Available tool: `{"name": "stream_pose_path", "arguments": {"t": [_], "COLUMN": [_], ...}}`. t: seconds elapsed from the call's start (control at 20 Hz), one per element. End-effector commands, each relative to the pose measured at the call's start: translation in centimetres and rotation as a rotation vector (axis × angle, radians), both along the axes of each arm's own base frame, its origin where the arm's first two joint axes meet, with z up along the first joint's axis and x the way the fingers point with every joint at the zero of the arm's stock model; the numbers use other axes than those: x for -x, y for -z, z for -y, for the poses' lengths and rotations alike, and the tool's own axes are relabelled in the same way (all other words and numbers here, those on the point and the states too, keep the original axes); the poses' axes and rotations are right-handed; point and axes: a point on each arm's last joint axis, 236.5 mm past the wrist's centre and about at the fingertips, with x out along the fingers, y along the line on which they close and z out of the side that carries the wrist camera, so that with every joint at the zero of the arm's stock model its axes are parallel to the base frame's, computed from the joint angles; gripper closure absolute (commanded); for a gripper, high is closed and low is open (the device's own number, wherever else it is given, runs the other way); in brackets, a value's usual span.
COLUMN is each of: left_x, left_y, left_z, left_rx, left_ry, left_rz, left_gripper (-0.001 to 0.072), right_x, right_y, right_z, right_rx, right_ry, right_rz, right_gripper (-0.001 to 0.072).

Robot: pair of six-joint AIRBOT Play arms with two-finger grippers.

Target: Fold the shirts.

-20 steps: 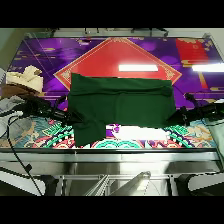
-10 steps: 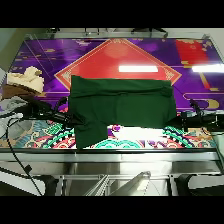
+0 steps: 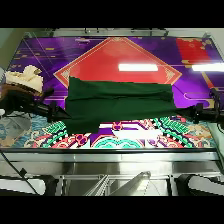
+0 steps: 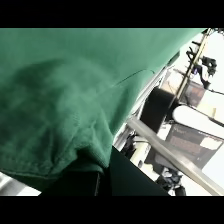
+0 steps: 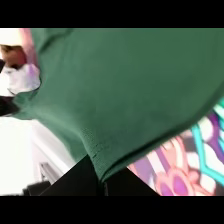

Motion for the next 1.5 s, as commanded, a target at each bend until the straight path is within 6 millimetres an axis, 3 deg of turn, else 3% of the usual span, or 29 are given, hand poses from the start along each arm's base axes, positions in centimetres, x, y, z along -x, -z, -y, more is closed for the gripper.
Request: {"name": "stream_pose_path", "arguments": {"t": [0.0, 0.2, 0.3, 0.45, 0.6, 0.75, 0.9, 1.1, 1.15, 1.2, 1.25, 1.3, 1.35, 1.4, 1.45], "left_x": [-2.2, -7.3, -10.5, -15.2, -20.0, -23.6, -24.5, -25.0, -25.1, -25.0, -25.1, -25.1, -25.2, -25.3, -25.2], "left_y": [-3.2, -3.2, -2.4, -1.0, 0.7, 4.0, 6.9, 7.2, 7.2, 7.2, 7.0, 6.7, 6.0, 4.9, 3.4], "left_z": [-0.8, -1.0, -1.1, -1.4, -2.1, -2.6, -3.2, -2.6, -2.3, -2.1, -2.0, -2.0, -2.0, -2.1, -2.5], "left_rx": [-0.015, -0.053, -0.074, -0.103, -0.136, -0.158, -0.162, -0.174, -0.175, -0.173, -0.169, -0.163, -0.162, -0.155, -0.145], "left_ry": [-0.001, -0.001, -0.009, -0.023, -0.082, -0.247, -0.315, -0.285, -0.283, -0.279, -0.280, -0.280, -0.270, -0.252, -0.232], "left_rz": [0.061, 0.068, 0.066, 0.091, 0.142, 0.166, 0.184, 0.263, 0.266, 0.266, 0.267, 0.272, 0.287, 0.305, 0.327], "left_gripper": [0.0682, 0.0682, 0.0682, 0.0682, 0.0680, 0.0678, 0.0678, 0.0675, 0.0571, 0.0394, 0.0363, 0.0363, 0.0363, 0.0363, 0.0362], "right_x": [-2.6, -8.0, -11.5, -15.3, -17.3, -17.5, -17.0, -16.3, -16.3, -16.3, -16.3, -16.3, -16.2, -16.0, -15.5], "right_y": [-0.3, 0.8, 0.8, 2.1, 4.8, 8.0, 9.9, 10.7, 10.7, 10.7, 10.6, 10.4, 10.0, 9.5, 8.9], "right_z": [-0.4, -0.3, 0.1, 0.6, 0.5, -0.1, -0.5, -0.3, -0.4, -0.3, -0.3, -0.5, -0.5, -0.4, -0.1], "right_rx": [0.047, 0.152, 0.181, 0.210, 0.186, 0.168, 0.174, 0.214, 0.215, 0.215, 0.215, 0.211, 0.206, 0.215, 0.235], "right_ry": [0.051, 0.109, 0.145, 0.149, 0.145, 0.133, 0.114, 0.083, 0.081, 0.082, 0.081, 0.076, 0.070, 0.056, 0.027], "right_rz": [0.058, 0.132, 0.166, 0.181, 0.151, 0.096, 0.061, 0.052, 0.052, 0.052, 0.053, 0.056, 0.063, 0.071, 0.085], "right_gripper": [0.0682, 0.0682, 0.0683, 0.0682, 0.0682, 0.0682, 0.0682, 0.0681, 0.0681, 0.0681, 0.0680, 0.0623, 0.0436, 0.0314, 0.0314]}}
